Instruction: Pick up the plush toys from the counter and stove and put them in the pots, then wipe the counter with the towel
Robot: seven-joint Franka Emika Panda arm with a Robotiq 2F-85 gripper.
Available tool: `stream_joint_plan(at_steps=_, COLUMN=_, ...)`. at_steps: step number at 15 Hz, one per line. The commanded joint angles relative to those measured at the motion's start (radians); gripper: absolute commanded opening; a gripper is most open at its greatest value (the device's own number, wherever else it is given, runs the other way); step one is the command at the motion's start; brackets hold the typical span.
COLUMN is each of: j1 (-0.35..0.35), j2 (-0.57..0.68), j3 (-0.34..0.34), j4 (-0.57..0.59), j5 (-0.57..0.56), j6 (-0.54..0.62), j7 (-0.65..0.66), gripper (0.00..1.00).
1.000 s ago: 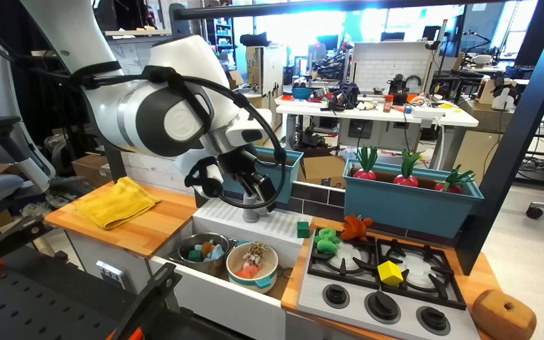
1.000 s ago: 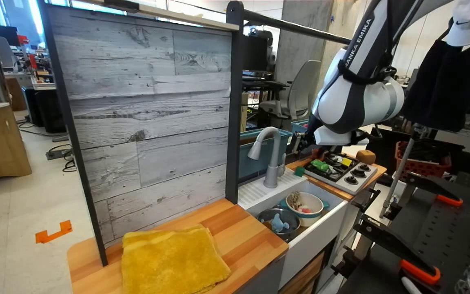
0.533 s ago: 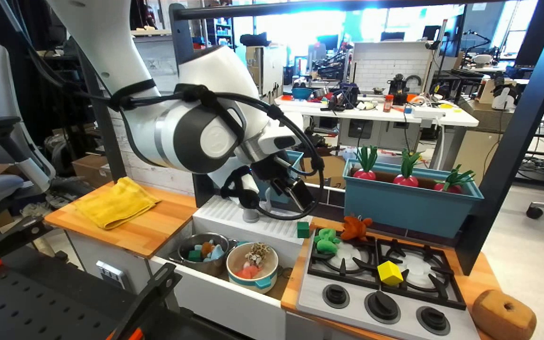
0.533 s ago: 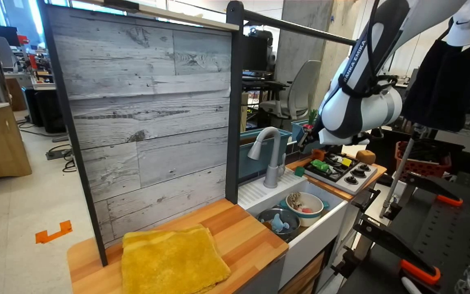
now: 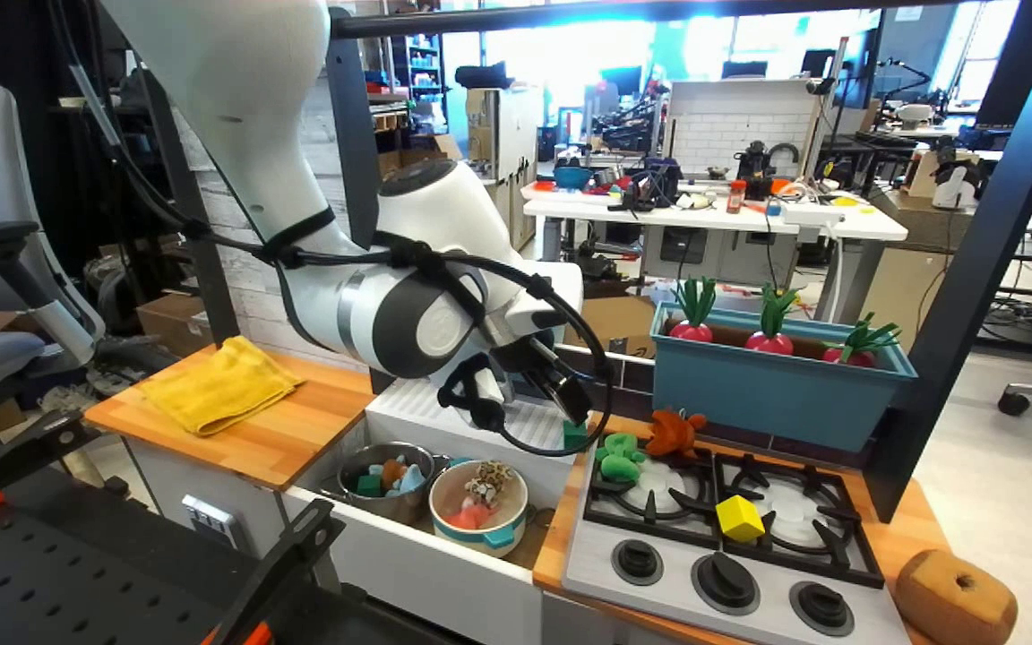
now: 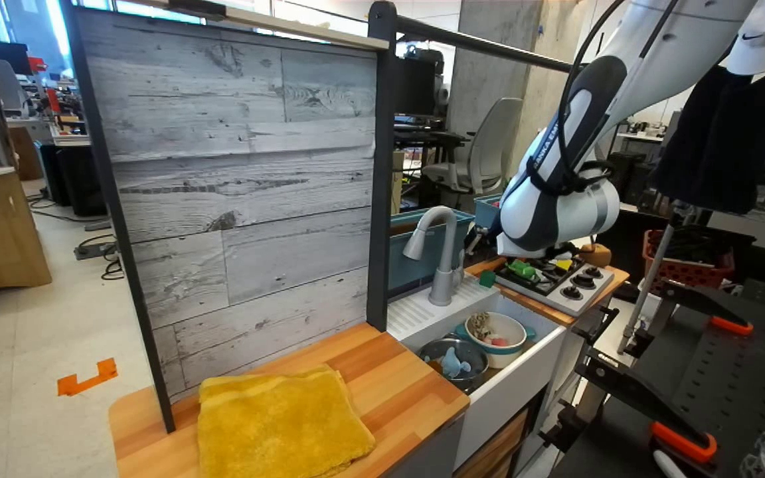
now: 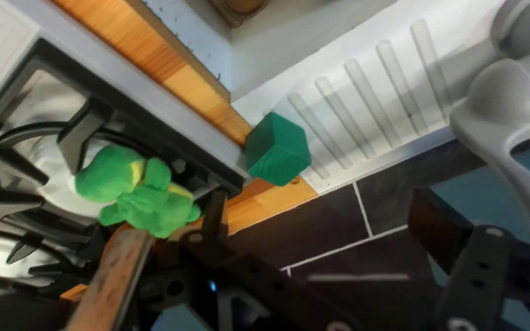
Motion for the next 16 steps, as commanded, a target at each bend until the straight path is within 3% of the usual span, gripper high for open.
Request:
stream_joint_plan(at_steps=1, j1=-0.045, j2=0.089, j3=0.062, j4=0.123, j5=0.027, j6=0.019, j7=-0.020, gripper=1.00)
stream_joint_plan(at_steps=12, j1=-0.065, j2=0.117, j3=0.057, j4=0.144, j5=0.048, j6=0.015, j7=-0.016, gripper=0.99)
stream_joint_plan(at_steps=14, j1=-0.102, j2=0.094, j3=0.099, j4=0.122, j5=0.036, j6=0.032, j7=-0.025, gripper=0.96)
stream_joint_plan(at_steps=16, j1=-0.178, j2=0.045, j3=0.193, j4=0.079, j5=0.011, j6=0.061, j7=-0.039, gripper=0.99)
